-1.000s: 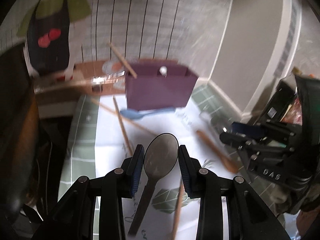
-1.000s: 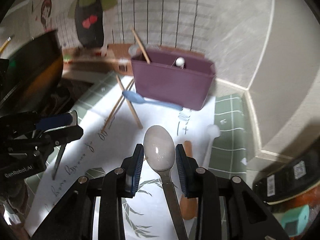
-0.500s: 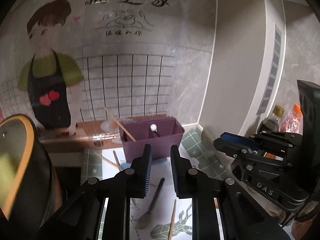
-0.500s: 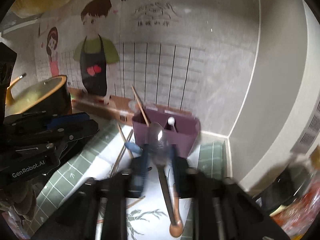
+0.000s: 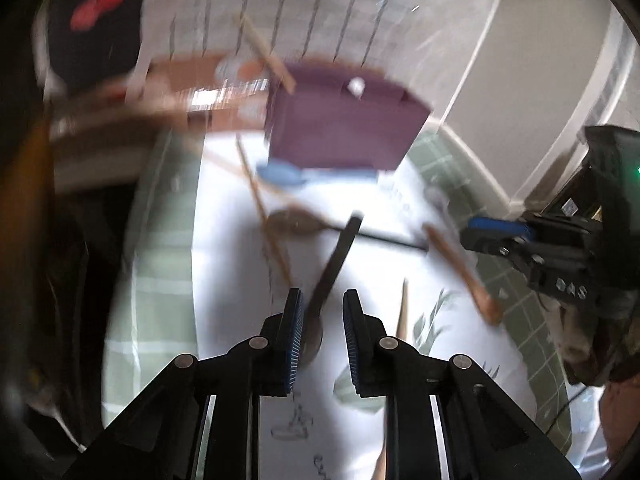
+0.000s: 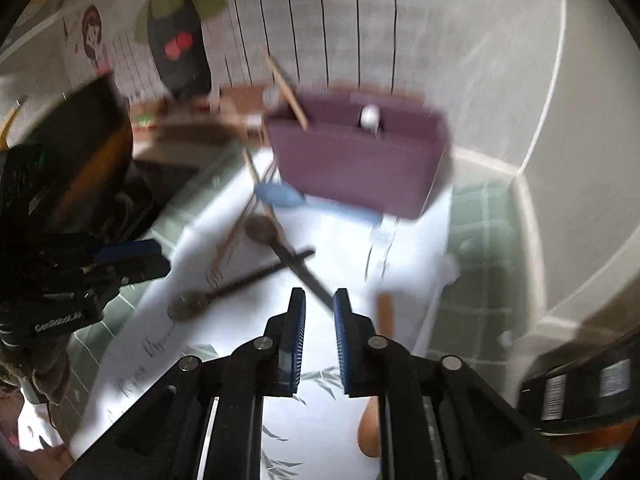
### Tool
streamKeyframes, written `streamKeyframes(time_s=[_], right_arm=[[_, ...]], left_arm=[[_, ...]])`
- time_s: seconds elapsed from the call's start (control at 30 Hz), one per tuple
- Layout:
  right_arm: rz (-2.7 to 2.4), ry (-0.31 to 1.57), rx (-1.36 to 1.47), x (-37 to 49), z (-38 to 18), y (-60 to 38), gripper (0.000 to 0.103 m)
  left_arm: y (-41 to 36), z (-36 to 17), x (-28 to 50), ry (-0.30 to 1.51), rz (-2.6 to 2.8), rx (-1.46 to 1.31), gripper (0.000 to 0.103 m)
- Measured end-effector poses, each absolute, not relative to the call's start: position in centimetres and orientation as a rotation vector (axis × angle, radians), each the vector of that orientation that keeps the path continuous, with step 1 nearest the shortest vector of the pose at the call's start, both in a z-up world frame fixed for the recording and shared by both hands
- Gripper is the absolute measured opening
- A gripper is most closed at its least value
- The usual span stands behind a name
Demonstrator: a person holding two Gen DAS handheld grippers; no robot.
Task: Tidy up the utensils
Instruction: 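Move both tools back down toward the spoons on the mat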
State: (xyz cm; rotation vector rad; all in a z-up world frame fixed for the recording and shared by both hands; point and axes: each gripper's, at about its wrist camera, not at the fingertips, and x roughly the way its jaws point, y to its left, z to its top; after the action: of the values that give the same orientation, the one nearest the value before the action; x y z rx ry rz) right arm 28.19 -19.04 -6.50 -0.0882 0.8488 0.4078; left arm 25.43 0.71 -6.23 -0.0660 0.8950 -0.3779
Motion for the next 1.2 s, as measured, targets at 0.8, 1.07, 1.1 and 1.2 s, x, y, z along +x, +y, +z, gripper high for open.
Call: streamKeyframes(time_s=[0.8,1.07,1.1,1.2], right_arm=[[0.495,0.900,-0.216,43.7,-11.3,-9.5,0.058],[0.518,0.961,-0.176,41.9,-12.2,-11.0,0.024],[0.529,0.973,-0.163,41.3,-12.2,-11.4,0.021],[0.561,0.998,-0.175,39.0,-12.6,-12.0,0.009]], left_arm=[[2.8,-7.9,25.7,0.943,-0.290,-0.134,0.052],[2.2,-8.3,26.9,0.969,-0.302,-0.149,0.052],[2.1,-8.3,26.9,0.970,-0.304,-0.150,0.052],[1.8,-8.3,27.1,0.968,-0.302,-0.151,0.052]])
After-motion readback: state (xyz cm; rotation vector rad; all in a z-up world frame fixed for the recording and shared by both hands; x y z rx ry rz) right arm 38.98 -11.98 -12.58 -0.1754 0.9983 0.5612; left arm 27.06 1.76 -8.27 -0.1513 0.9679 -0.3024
